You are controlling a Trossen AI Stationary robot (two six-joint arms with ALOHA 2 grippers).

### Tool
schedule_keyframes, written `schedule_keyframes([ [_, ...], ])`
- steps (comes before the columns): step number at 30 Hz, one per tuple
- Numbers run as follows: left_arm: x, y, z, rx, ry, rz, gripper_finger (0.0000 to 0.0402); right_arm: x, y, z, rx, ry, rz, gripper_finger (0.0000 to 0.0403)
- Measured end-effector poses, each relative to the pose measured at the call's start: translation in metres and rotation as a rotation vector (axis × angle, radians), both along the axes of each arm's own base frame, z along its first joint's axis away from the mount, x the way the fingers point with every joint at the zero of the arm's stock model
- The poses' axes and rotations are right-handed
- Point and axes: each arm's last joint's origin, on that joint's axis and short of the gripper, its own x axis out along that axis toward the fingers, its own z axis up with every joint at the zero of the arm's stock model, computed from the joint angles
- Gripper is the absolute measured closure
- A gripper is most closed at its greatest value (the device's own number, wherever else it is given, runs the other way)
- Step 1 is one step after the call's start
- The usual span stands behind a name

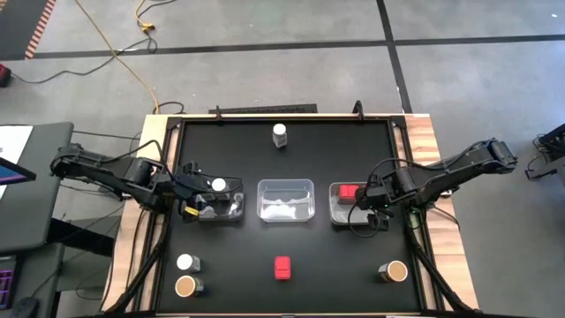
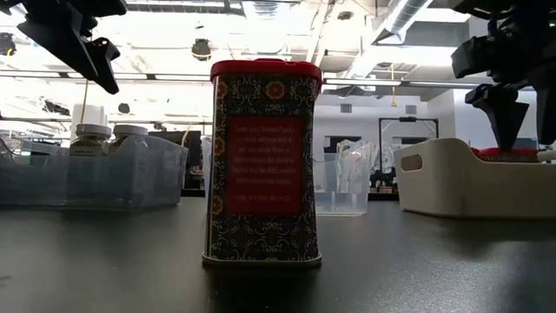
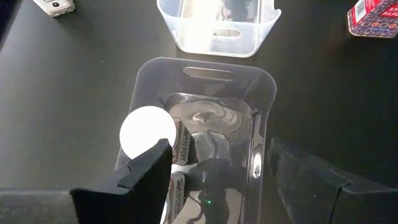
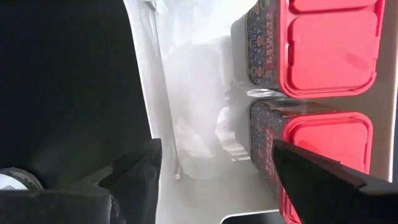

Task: Sort spices by type
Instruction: Put the left red seasoning can into the white bin

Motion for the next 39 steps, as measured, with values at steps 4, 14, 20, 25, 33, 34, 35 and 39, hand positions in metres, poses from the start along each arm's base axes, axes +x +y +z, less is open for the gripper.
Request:
schedule_keyframes([
  [4, 0.000, 0.000, 0.000, 0.000, 0.000, 0.000, 0.0150, 0.000, 0.000, 0.000, 0.000, 0.000, 0.000, 0.0060],
  [14, 0.000, 0.000, 0.000, -0.001, 0.000, 0.001, 0.0150, -0.006, 0.000, -0.001, 0.028, 0.069, 0.002, 0.0060],
  [20, 0.000, 0.000, 0.000, -0.002, 0.000, 0.002, 0.0150, -0.008, 0.000, -0.001, 0.037, 0.096, 0.003, 0.0060],
  [25, 0.000, 0.000, 0.000, -0.002, 0.000, 0.002, 0.0150, -0.010, -0.001, -0.001, 0.033, 0.115, 0.002, 0.0060],
  [33, 0.000, 0.000, 0.000, -0.004, -0.001, 0.003, 0.0150, -0.012, -0.001, -0.001, 0.029, 0.131, -0.001, 0.0060],
  [34, 0.000, 0.000, 0.000, -0.004, -0.001, 0.004, 0.0150, -0.012, -0.001, -0.001, 0.028, 0.132, -0.001, 0.0060],
  [35, 0.000, 0.000, 0.000, -0.004, -0.001, 0.004, 0.0150, -0.012, -0.001, -0.001, 0.028, 0.132, -0.001, 0.0060],
  [39, 0.000, 0.000, 0.000, -0.005, -0.001, 0.005, 0.0150, -0.012, -0.001, -0.001, 0.027, 0.132, -0.001, 0.0060],
])
